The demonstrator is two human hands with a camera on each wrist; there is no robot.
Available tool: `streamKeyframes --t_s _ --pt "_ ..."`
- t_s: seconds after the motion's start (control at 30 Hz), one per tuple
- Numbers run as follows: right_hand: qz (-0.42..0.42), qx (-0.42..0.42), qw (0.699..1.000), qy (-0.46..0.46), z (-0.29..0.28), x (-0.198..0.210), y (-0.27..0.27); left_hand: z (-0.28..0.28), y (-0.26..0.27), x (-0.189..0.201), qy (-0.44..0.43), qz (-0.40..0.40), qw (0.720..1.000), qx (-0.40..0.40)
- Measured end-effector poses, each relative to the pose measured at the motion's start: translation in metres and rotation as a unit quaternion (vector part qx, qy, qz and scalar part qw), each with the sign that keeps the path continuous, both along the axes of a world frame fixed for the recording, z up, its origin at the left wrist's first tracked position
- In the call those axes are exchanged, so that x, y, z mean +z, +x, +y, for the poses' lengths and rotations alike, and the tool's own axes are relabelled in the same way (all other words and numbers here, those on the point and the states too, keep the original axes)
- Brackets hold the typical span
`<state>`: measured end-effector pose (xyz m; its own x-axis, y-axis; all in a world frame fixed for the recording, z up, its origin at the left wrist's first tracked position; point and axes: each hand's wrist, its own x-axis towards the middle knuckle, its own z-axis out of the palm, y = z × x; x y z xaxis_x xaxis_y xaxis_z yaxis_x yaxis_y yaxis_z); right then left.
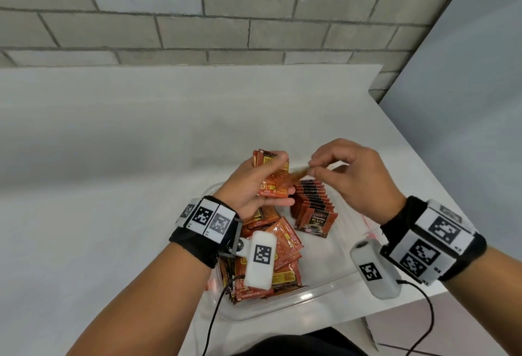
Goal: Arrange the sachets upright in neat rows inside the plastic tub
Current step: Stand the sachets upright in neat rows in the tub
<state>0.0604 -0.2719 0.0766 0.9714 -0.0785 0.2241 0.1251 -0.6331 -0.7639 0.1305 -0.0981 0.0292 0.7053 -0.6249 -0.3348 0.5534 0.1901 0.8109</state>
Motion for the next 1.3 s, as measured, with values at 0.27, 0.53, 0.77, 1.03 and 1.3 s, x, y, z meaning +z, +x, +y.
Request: streamKeyframes --t_s 0.27,0.53,0.77,1.03,1.3 --pt "-0.106 0.023 0.989 -0.099 -0.002 -0.005 -0.006 -0.001 0.003 -0.004 -0.066 0.005 0.996 0.063" --pt "-0.084 0.079 0.973 -0.199 0.004 -0.015 -0.004 -0.003 -0.001 -0.001 -0.048 -0.023 0.997 0.063" --pt "-0.007 0.074 0.985 -0.157 0.005 -0.010 0.002 -0.002 -0.003 -0.002 -0.060 -0.053 0.995 0.067" --pt "0.167 0.045 0.981 -0.092 -0.003 0.012 0.012 -0.003 -0.001 -0.004 -0.048 -0.051 0.996 0.047" --pt "0.327 0.108 0.878 -0.334 -0.017 -0.008 -0.016 -0.003 0.005 -0.008 0.002 -0.047 0.994 0.098"
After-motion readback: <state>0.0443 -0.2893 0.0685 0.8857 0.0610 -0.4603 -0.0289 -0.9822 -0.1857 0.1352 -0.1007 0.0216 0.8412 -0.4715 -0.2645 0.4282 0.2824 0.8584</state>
